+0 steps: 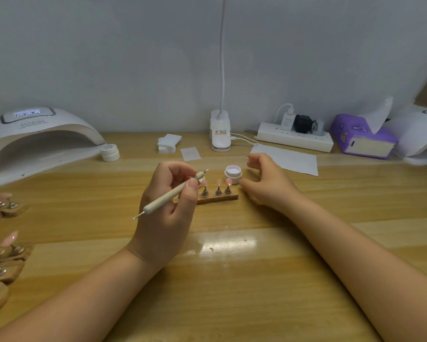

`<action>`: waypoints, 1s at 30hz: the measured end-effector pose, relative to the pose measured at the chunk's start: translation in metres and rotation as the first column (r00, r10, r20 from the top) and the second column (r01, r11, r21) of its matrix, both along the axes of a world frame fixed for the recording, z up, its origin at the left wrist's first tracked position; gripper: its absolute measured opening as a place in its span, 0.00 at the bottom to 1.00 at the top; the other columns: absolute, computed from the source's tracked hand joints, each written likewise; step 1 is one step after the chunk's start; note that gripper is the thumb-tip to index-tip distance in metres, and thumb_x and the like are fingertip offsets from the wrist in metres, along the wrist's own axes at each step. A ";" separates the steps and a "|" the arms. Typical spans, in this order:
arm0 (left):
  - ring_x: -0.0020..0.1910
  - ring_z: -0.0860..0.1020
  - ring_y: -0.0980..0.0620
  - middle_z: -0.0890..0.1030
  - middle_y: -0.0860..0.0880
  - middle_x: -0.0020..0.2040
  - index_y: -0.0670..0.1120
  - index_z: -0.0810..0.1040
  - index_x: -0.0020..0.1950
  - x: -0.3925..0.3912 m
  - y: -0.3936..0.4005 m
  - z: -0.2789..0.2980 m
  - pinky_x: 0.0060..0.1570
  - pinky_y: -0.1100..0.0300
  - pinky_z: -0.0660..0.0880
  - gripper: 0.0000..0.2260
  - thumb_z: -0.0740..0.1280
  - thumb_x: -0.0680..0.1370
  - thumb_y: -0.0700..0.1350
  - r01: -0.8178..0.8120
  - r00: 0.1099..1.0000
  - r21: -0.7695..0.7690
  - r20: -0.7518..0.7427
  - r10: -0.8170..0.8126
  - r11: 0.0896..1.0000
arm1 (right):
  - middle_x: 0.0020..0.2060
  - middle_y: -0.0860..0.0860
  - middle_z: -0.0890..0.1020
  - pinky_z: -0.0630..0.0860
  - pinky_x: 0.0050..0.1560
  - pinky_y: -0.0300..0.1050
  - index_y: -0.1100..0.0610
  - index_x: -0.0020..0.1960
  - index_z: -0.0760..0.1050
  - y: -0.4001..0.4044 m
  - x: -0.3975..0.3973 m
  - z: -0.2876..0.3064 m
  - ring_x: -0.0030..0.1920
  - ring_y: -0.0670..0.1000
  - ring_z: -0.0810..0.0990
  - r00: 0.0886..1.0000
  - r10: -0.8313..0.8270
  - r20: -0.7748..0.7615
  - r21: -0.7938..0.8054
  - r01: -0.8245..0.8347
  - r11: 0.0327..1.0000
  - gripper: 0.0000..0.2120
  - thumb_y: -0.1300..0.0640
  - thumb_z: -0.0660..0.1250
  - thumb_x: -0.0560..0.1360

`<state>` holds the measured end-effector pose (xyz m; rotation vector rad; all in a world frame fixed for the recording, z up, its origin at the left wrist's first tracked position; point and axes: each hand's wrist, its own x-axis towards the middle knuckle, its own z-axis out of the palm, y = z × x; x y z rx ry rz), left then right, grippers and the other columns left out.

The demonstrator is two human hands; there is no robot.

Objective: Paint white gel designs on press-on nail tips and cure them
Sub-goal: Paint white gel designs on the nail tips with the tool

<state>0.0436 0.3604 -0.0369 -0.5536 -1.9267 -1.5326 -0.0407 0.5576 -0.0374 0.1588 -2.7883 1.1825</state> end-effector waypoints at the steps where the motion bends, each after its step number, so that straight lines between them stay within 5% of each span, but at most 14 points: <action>1: 0.41 0.78 0.56 0.79 0.55 0.43 0.52 0.72 0.49 0.000 0.000 0.000 0.41 0.62 0.76 0.05 0.60 0.76 0.50 -0.003 1.000 0.001 0.002 0.003 1.000 | 0.69 0.49 0.71 0.65 0.70 0.51 0.52 0.74 0.60 -0.002 -0.001 -0.001 0.71 0.51 0.66 1.000 0.024 0.002 0.005 -0.024 1.000 0.32 0.55 0.70 0.74; 13: 0.44 0.79 0.58 0.80 0.59 0.45 0.54 0.71 0.49 0.001 0.001 0.001 0.42 0.68 0.75 0.04 0.60 0.76 0.50 -0.002 1.000 -0.009 0.010 0.002 1.000 | 0.58 0.44 0.80 0.66 0.64 0.46 0.52 0.74 0.60 -0.005 -0.008 -0.006 0.66 0.49 0.72 0.999 0.031 -0.026 -0.070 -0.032 0.997 0.40 0.45 0.75 0.68; 23: 0.43 0.79 0.57 0.80 0.56 0.43 0.50 0.72 0.50 0.003 0.000 0.006 0.42 0.66 0.75 0.06 0.61 0.76 0.50 0.010 0.999 0.009 0.042 -0.011 1.000 | 0.46 0.40 0.76 0.72 0.55 0.43 0.52 0.71 0.63 0.001 -0.005 -0.005 0.52 0.45 0.75 0.984 -0.051 -0.168 -0.103 0.034 0.994 0.32 0.49 0.73 0.72; 30: 0.41 0.79 0.56 0.80 0.54 0.41 0.48 0.73 0.49 0.005 0.000 0.012 0.40 0.65 0.75 0.02 0.62 0.77 0.43 0.010 0.998 0.010 0.058 -0.010 1.000 | 0.46 0.39 0.75 0.75 0.58 0.47 0.52 0.67 0.66 0.001 0.008 0.008 0.53 0.46 0.76 0.940 -0.055 -0.336 -0.159 0.001 0.987 0.30 0.50 0.75 0.70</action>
